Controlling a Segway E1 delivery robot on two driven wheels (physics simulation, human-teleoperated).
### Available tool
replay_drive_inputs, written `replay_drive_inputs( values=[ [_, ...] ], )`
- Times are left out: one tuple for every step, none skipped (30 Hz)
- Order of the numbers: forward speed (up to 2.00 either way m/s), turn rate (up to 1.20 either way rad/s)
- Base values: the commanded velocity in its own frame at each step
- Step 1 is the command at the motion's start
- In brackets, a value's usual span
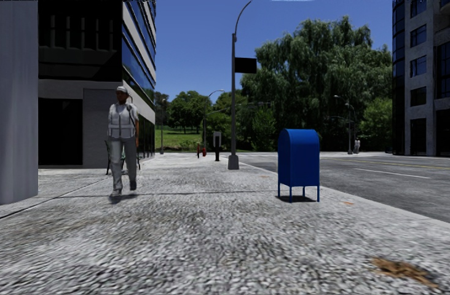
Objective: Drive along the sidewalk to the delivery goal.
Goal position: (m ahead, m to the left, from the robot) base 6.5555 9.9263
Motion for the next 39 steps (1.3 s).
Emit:
replay_drive_inputs(
  values=[
    [2.0, -0.03],
    [2.0, 0.0],
    [2.0, 0.0],
    [2.0, 0.0],
    [2.0, 0.0],
    [2.0, 0.0],
    [2.0, 0.0],
    [2.0, 0.0],
    [2.0, 0.0],
    [2.0, 0.0],
    [2.0, 0.0],
    [2.0, 0.0],
    [2.0, 0.0],
    [2.0, 0.0],
    [2.0, 0.0],
    [2.0, 0.0],
    [2.0, 0.0],
    [2.0, 0.0],
    [2.0, 0.01],
    [2.0, 0.11],
    [2.0, 0.2],
    [2.0, 0.2],
    [2.0, 0.3],
    [2.0, 0.35],
    [2.0, 0.4],
    [2.0, 0.46],
    [2.0, 0.46],
    [2.0, 0.51],
    [2.0, 0.53],
    [2.0, 0.54],
    [2.0, 0.54],
    [2.0, 0.54],
    [2.0, 0.54],
    [2.0, 0.54],
    [1.98, 0.54],
    [1.94, 0.55],
    [1.94, 0.55],
    [1.93, 0.55],
    [1.92, 0.55]
  ],
)
